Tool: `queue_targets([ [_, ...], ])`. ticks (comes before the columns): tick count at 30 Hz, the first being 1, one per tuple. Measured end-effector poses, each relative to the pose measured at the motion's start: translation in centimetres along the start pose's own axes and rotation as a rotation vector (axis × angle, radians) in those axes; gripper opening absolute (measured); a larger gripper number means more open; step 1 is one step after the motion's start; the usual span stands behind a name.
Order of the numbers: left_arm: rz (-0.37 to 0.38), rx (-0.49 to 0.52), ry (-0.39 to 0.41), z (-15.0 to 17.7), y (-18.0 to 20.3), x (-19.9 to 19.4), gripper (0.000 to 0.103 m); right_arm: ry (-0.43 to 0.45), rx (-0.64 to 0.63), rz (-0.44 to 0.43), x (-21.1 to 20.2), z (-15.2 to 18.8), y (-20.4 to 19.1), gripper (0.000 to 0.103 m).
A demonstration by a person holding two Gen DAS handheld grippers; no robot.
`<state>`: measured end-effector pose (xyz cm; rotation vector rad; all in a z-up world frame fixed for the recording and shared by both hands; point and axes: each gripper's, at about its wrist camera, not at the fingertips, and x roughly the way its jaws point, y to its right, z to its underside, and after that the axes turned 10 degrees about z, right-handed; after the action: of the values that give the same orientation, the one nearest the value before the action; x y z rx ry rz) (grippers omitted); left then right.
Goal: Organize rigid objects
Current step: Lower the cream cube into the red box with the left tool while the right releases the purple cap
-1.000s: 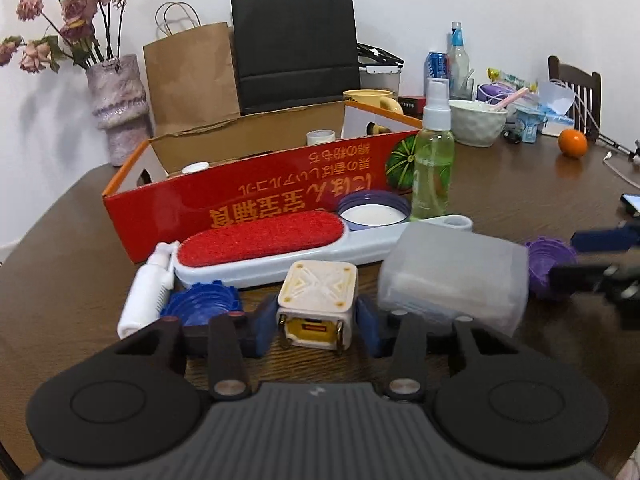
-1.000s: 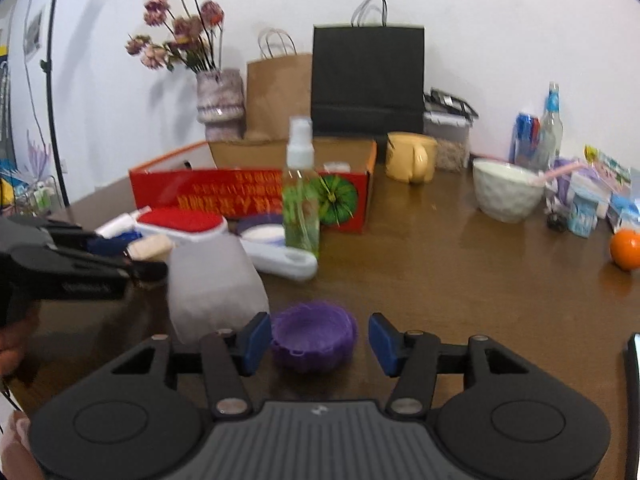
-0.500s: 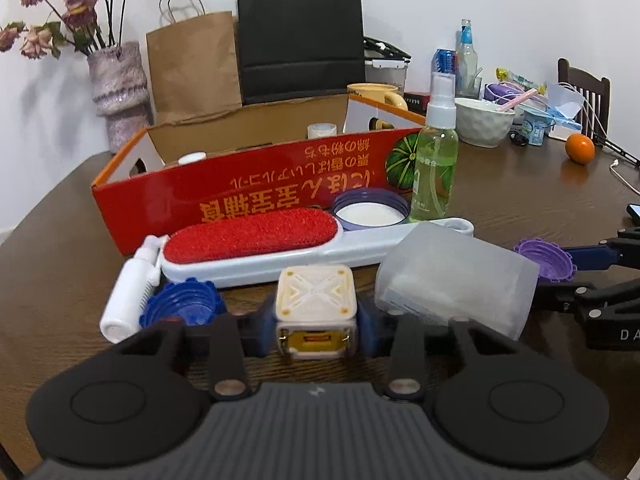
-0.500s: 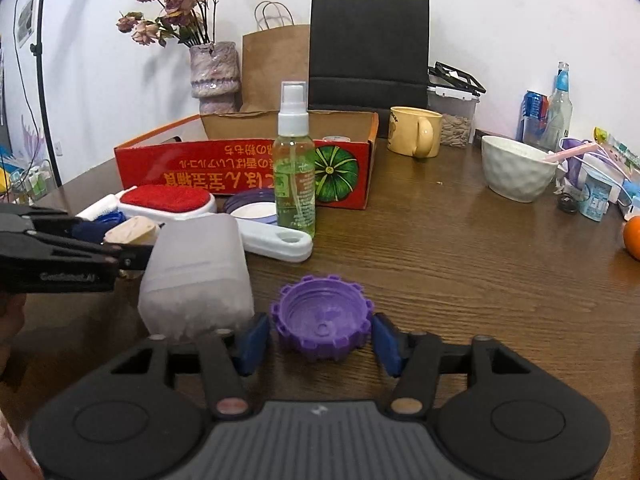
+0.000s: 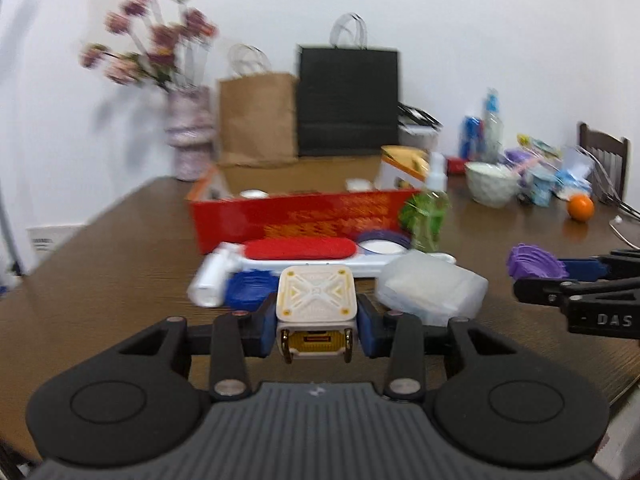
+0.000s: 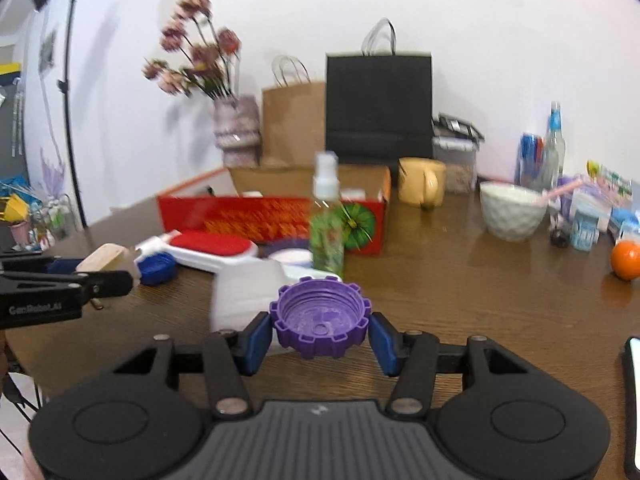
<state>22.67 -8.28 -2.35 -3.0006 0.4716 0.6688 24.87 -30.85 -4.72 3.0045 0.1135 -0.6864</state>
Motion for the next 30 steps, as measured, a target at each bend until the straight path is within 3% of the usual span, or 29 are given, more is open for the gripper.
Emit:
queue_targets([
  [8, -0.069, -0.041, 0.122, -0.2, -1.6, -6.3, 0.04, 0.123, -0.022, -0.059, -4.2, -1.1, -3.9, 0.052],
  [16, -0.051, -0.064, 0.15, -3.1, -4.5, -4.7, 0.04, 0.124, -0.029, -0.071, -3.2, -3.7, -5.7, 0.052],
  [21, 0.027, -0.093, 0.119, -10.1, -7.6, 1.2, 0.04, 0.157, -0.029, -0.136, 0.3, -10.9, -4.4, 0.052],
  [24, 0.089, -0.158, 0.04, -15.0, -10.1, 6.8, 0.04, 0.128, -0.031, -0.183, 4.3, -16.9, -2.8, 0.052],
  [27, 0.124, -0.223, -0.043, -19.0, -12.3, 12.7, 0.039, 0.049, -0.052, -0.201, 9.4, -22.2, -1.6, 0.052],
  [30, 0.121, -0.231, -0.136, -21.6, -13.3, 19.3, 0.039, -0.101, -0.058, -0.219, 17.0, -26.5, -0.9, 0.052],
])
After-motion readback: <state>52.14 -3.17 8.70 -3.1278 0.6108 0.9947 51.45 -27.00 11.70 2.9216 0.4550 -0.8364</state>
